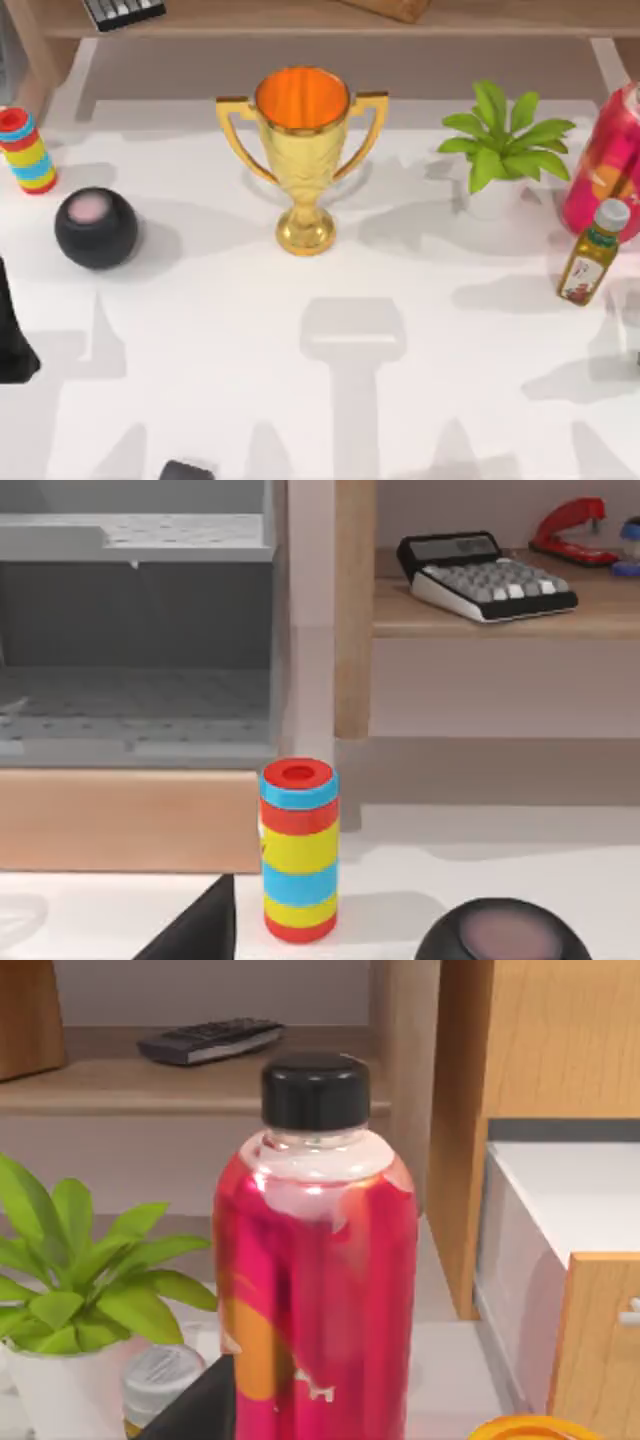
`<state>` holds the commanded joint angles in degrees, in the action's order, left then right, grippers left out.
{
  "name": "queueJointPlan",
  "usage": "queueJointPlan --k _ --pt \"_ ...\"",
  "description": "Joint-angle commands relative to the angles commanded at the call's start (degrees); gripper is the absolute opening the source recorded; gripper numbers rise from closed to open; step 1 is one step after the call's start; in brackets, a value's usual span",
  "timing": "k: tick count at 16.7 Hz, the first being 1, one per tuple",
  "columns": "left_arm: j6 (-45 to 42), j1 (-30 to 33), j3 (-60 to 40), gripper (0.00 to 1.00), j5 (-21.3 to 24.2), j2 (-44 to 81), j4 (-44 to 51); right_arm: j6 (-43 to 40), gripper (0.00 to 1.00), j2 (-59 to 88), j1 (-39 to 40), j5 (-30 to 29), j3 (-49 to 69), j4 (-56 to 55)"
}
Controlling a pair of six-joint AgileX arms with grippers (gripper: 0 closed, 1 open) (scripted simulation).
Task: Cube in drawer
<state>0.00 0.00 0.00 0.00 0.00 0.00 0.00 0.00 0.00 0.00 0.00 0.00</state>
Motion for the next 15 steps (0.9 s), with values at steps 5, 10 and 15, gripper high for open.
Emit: queueJointPlan --k 5,10,15 --pt "0.0 0.0 0.0 1.00 0.0 0.0 0.0 0.0 1.00 3.5 0.9 -0.7 3.0 -0.2" --pt "0.0 0.0 0.0 1.00 0.0 0.0 0.0 0.2 1.00 21.2 4.3 -4.3 18.2 -0.8" --pt "0.0 0.0 0.0 1.00 0.0 0.0 0.0 0.5 1.00 45.8 8.9 -9.4 39.6 -2.4"
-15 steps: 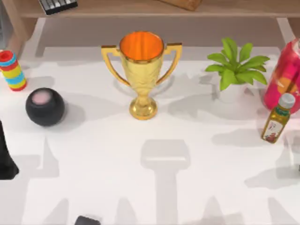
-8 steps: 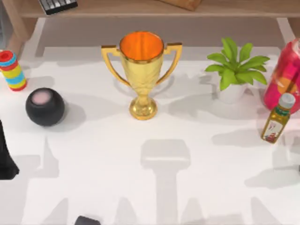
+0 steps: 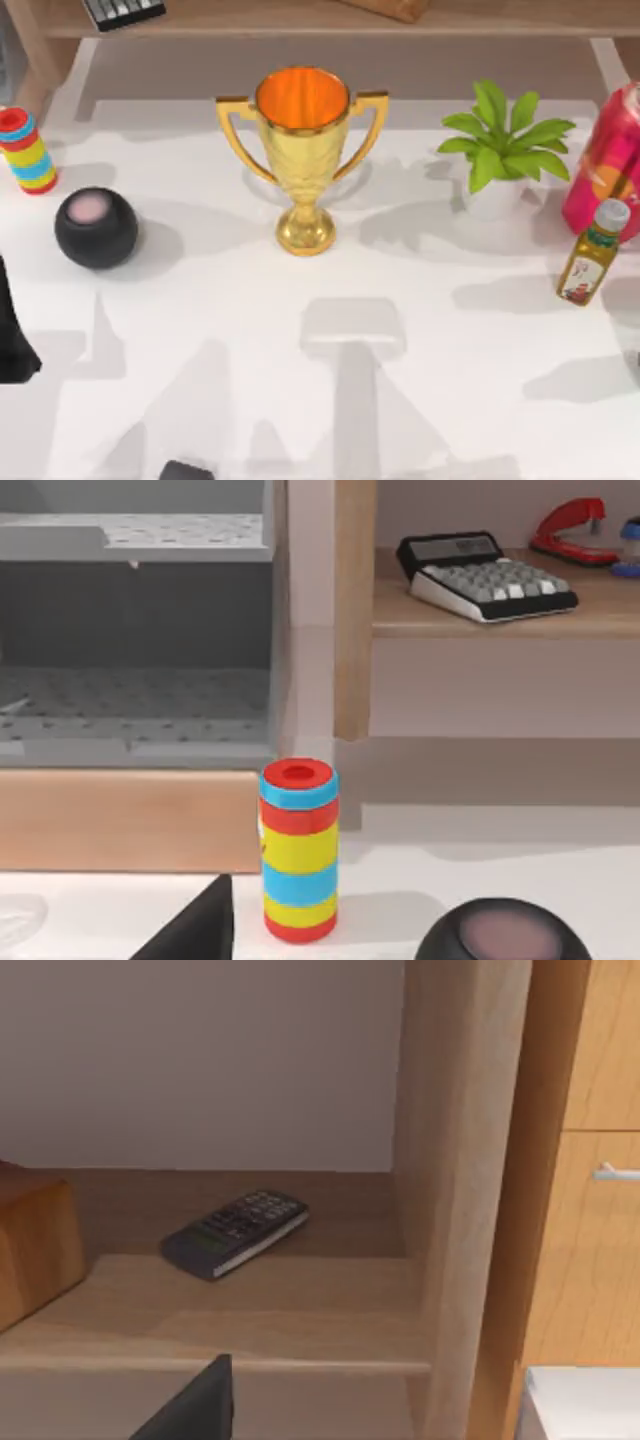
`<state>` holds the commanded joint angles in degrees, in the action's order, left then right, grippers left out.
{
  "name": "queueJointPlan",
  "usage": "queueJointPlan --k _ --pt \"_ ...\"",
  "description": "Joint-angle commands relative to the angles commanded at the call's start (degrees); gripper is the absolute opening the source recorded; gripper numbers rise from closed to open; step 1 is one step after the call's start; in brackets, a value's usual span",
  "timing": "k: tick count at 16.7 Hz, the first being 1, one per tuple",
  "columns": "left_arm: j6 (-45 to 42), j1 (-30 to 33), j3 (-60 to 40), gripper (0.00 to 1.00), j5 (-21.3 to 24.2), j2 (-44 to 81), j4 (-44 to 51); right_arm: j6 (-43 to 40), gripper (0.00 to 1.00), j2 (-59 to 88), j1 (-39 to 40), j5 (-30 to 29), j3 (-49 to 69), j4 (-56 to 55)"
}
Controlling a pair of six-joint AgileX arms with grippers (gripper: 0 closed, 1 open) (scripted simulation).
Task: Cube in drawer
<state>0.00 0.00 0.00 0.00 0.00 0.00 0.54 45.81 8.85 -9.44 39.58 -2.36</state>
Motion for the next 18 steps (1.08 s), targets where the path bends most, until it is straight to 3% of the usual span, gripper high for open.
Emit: queueJointPlan --k 10,18 --pt "0.0 0.0 0.0 1.00 0.0 0.0 0.0 0.0 1.00 41.1 8.0 -9.0 38.7 -3.9" --pt "0.0 0.0 0.0 1.00 0.0 0.0 0.0 0.4 1.00 49.9 10.0 -11.0 48.1 -5.4"
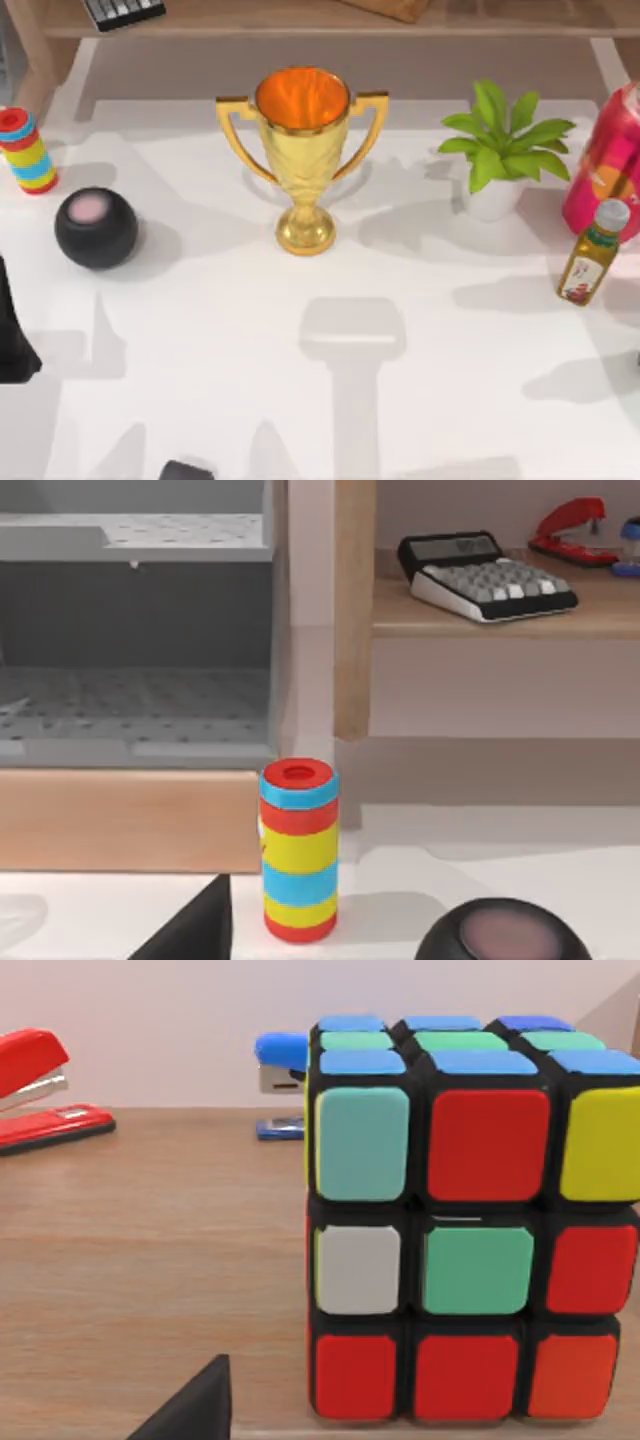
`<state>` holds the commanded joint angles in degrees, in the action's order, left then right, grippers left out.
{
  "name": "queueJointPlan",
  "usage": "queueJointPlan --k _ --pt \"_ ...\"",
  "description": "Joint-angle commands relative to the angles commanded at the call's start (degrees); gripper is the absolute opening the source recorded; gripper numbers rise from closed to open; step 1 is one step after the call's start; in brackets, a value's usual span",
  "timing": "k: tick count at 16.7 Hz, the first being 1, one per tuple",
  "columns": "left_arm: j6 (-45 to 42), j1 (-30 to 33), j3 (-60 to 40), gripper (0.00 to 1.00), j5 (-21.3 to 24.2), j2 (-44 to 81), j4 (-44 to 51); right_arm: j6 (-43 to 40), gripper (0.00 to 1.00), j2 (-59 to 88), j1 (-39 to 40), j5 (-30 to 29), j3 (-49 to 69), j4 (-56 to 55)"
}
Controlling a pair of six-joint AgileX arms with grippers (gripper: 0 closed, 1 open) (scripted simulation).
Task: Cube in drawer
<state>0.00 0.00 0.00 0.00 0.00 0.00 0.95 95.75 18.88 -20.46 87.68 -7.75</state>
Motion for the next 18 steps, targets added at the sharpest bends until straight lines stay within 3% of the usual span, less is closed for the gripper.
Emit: queueJointPlan --k 17,18 --pt "0.0 0.0 0.0 1.00 0.0 0.0 0.0 -0.1 1.00 13.0 -2.8 2.6 15.9 2.8" --pt "0.0 0.0 0.0 1.00 0.0 0.0 0.0 -0.1 0.92 13.0 -2.8 2.6 15.9 2.8"
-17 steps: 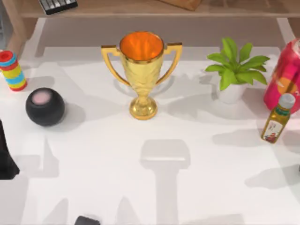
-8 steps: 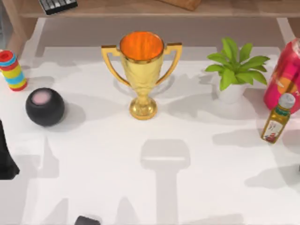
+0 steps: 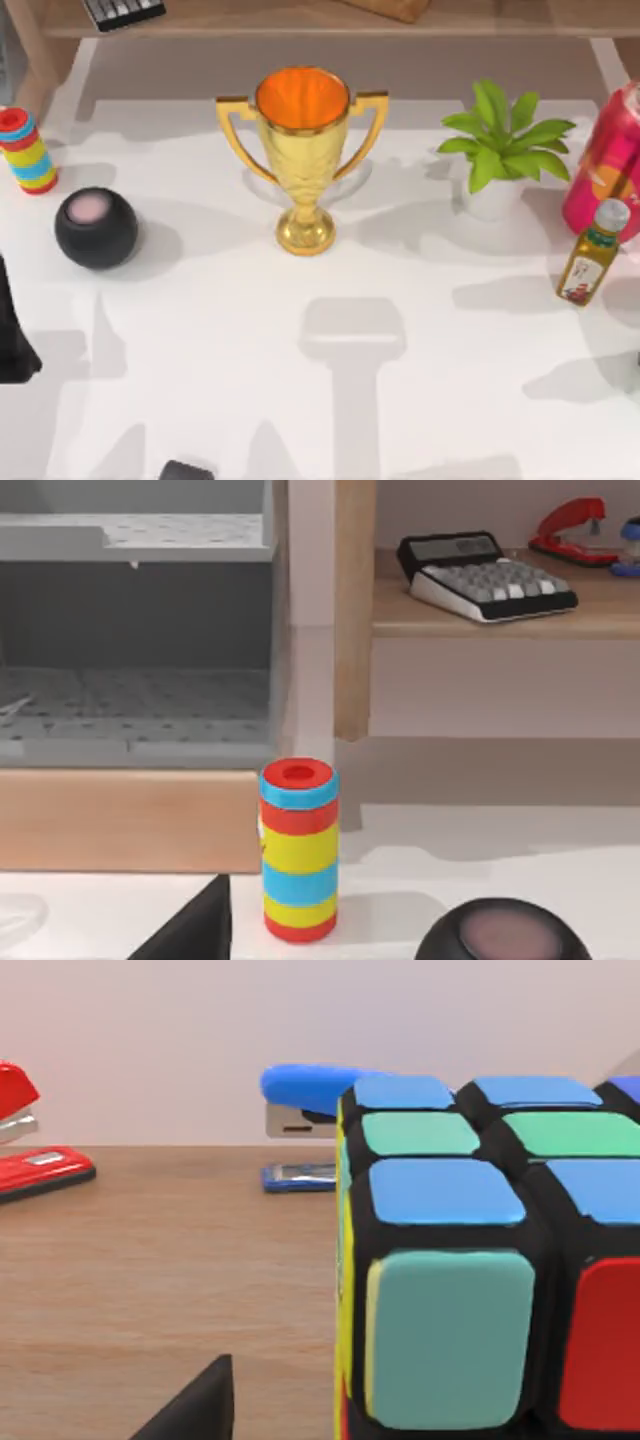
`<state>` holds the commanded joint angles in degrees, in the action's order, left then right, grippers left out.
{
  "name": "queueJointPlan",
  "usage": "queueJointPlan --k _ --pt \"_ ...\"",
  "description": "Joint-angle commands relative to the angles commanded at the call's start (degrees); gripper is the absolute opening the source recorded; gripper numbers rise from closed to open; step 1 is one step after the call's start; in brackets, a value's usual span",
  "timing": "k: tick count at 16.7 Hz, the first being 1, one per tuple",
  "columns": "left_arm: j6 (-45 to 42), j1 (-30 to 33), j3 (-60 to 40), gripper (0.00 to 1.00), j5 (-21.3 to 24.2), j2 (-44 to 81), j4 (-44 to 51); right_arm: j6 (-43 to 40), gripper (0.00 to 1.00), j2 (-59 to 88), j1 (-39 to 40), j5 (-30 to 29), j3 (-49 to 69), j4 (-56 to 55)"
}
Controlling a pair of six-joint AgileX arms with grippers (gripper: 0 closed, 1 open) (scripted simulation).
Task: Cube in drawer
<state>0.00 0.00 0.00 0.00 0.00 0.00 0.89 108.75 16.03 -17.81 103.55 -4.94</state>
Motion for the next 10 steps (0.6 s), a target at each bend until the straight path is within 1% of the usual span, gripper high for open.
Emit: queueJointPlan --k 10 --pt "0.0 0.0 0.0 1.00 0.0 0.0 0.0 0.0 0.17 0.0 0.0 0.0 0.0 0.0"
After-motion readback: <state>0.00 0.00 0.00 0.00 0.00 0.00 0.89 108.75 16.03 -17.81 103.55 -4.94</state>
